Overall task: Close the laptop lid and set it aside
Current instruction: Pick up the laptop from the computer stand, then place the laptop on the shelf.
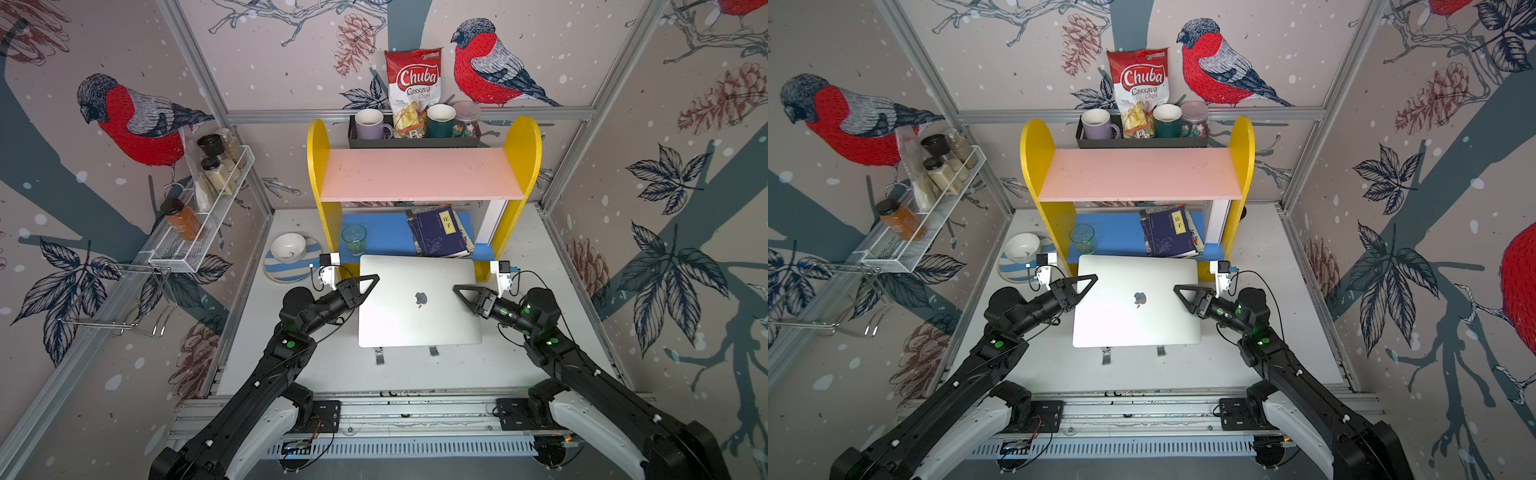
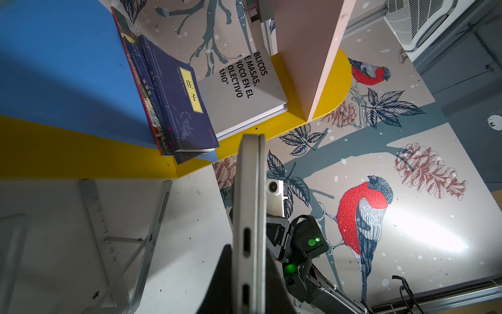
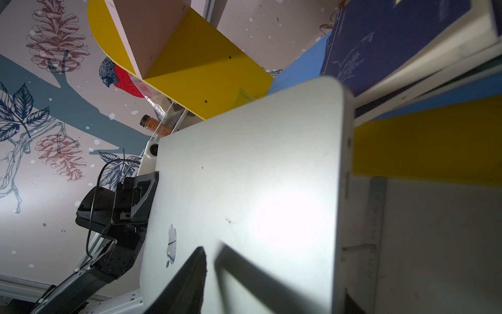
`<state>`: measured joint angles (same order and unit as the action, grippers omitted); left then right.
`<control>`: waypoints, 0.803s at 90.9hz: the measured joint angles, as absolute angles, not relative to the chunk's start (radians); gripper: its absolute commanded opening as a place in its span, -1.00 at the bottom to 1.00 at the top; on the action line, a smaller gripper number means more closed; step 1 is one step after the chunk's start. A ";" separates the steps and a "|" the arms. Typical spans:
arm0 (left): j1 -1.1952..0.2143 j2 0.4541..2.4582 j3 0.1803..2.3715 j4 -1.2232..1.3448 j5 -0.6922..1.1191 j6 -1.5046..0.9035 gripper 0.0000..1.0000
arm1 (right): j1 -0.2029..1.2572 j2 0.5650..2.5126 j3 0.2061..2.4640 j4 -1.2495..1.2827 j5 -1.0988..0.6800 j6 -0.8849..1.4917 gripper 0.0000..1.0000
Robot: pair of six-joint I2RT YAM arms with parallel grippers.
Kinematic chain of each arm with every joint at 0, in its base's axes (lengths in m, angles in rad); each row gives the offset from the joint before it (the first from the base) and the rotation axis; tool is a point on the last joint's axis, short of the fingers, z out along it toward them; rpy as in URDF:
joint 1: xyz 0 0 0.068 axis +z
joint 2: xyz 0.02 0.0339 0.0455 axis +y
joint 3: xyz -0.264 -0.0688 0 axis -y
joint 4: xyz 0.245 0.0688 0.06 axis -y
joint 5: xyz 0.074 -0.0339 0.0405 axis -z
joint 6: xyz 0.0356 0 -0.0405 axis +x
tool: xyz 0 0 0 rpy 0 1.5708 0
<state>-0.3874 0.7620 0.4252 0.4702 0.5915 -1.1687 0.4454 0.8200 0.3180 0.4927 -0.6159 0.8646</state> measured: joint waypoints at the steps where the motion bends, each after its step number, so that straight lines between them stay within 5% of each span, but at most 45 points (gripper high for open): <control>1: -0.387 0.762 0.425 0.473 0.593 -1.172 -1.00 | 0.445 0.817 0.317 0.492 -0.617 0.867 0.08; 73: -0.381 0.776 0.614 0.335 0.668 -1.170 -1.00 | 0.445 0.507 0.348 0.292 -0.707 0.977 -0.25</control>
